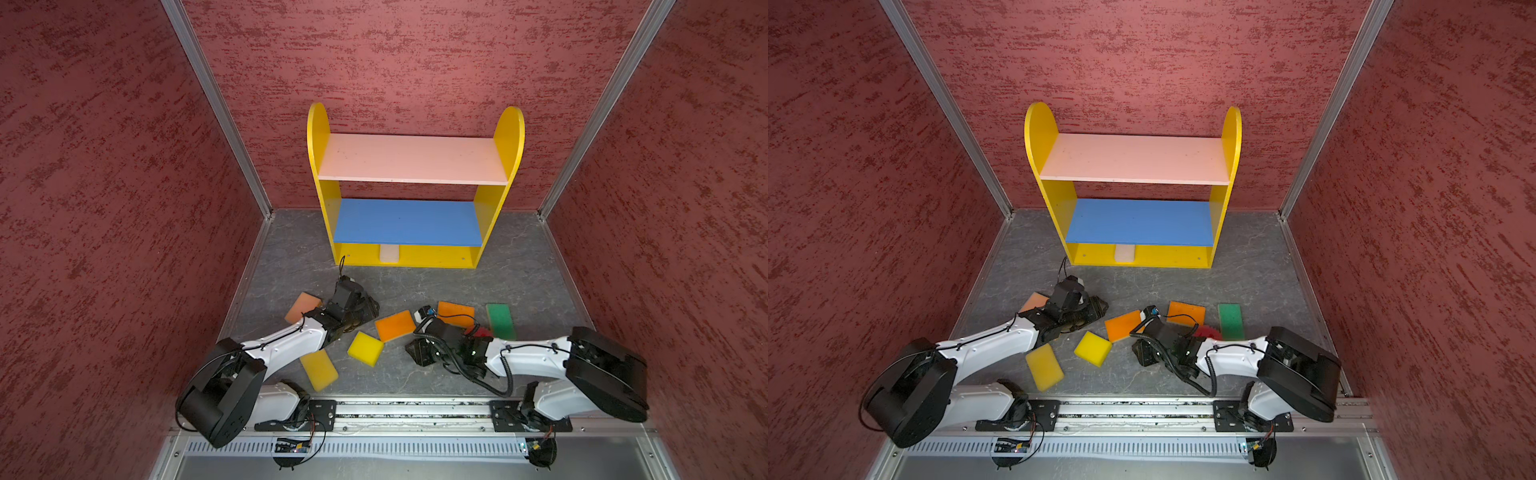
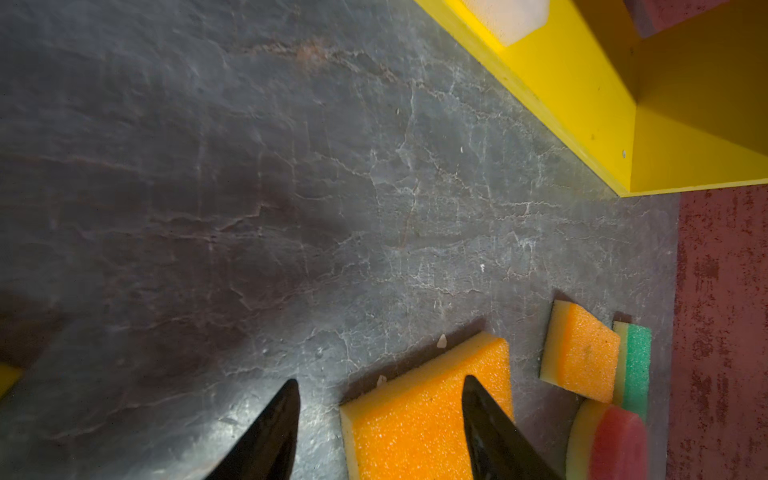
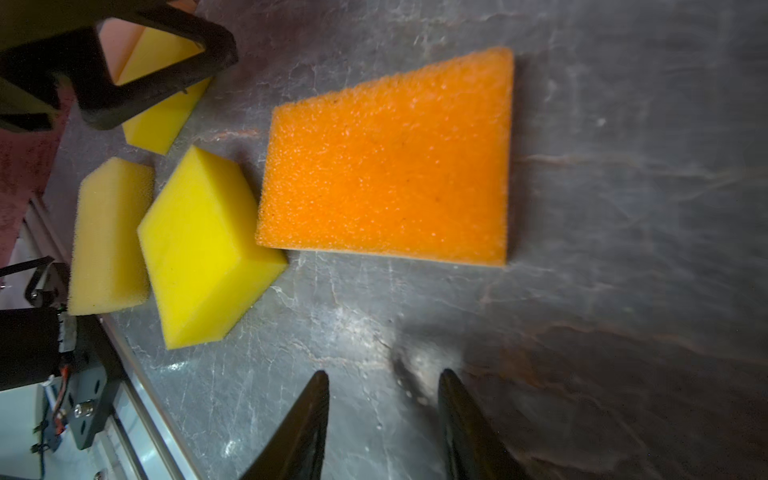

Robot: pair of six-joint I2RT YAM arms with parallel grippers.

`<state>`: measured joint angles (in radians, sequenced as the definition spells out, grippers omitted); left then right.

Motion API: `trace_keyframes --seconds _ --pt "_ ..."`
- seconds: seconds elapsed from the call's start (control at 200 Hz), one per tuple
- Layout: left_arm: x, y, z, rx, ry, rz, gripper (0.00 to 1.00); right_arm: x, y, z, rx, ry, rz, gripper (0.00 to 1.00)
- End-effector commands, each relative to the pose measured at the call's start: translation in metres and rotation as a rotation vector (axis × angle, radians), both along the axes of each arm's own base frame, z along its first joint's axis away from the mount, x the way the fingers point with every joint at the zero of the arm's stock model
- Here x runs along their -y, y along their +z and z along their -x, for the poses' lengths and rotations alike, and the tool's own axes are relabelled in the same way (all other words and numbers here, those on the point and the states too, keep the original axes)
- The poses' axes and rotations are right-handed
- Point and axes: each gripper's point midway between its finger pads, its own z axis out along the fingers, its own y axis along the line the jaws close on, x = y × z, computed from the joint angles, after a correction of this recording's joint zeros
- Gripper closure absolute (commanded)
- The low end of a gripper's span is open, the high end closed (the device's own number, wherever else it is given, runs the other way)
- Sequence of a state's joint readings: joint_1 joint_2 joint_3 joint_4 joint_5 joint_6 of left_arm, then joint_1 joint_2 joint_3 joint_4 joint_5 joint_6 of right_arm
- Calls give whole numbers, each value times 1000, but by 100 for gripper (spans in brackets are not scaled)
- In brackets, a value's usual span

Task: Place and organize the cleaning sponges onto the shelf

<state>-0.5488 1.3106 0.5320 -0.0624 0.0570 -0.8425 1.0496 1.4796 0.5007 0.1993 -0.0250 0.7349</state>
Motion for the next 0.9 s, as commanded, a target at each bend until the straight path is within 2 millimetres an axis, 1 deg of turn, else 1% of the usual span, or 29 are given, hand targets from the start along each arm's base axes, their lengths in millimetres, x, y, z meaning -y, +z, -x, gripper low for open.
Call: trace_keyframes --seconds 0.0,0.13,0.185,0.25,0.321,0.391,0.441,0.506,0.546,0.611,0.671,0.731,0.796,0.892 --pt "7 -6 0 -6 -12 34 39 -28 20 -9 -19 21 -165 54" --pt "12 -19 -1 -30 -16 53 39 -31 19 -28 -46 7 -214 53" --pt "13 -25 -2 -46 -8 57 39 -31 20 -41 -47 -10 -238 53" --pt "16 -28 -6 -53 -4 82 40 -28 20 -58 -41 -42 -243 53" --pt "19 -27 -12 -54 -7 98 39 -26 23 -76 -21 -67 -250 53" --pt "20 -24 -17 -52 -14 98 40 -25 25 -87 0 -81 -237 52" --pt "19 -20 -20 -49 -15 97 40 -25 31 -92 27 -72 -215 53" --pt "15 -11 -23 -35 -13 92 39 -25 33 -89 45 -38 -174 53" --pt "10 -6 -25 -23 -4 83 39 -24 34 -84 64 -13 -142 53" --pt "-5 1 -28 -15 26 69 39 -21 34 -75 107 30 -65 52" --pt "-25 9 -31 -8 75 58 39 -16 35 -68 144 62 11 52" --pt "-47 16 -30 1 127 29 39 -12 37 -62 172 84 58 53" --pt "-70 27 -28 26 177 -15 39 -12 43 -60 201 101 69 52" --pt "-95 41 -20 51 227 -71 36 -19 54 -62 232 114 59 52"
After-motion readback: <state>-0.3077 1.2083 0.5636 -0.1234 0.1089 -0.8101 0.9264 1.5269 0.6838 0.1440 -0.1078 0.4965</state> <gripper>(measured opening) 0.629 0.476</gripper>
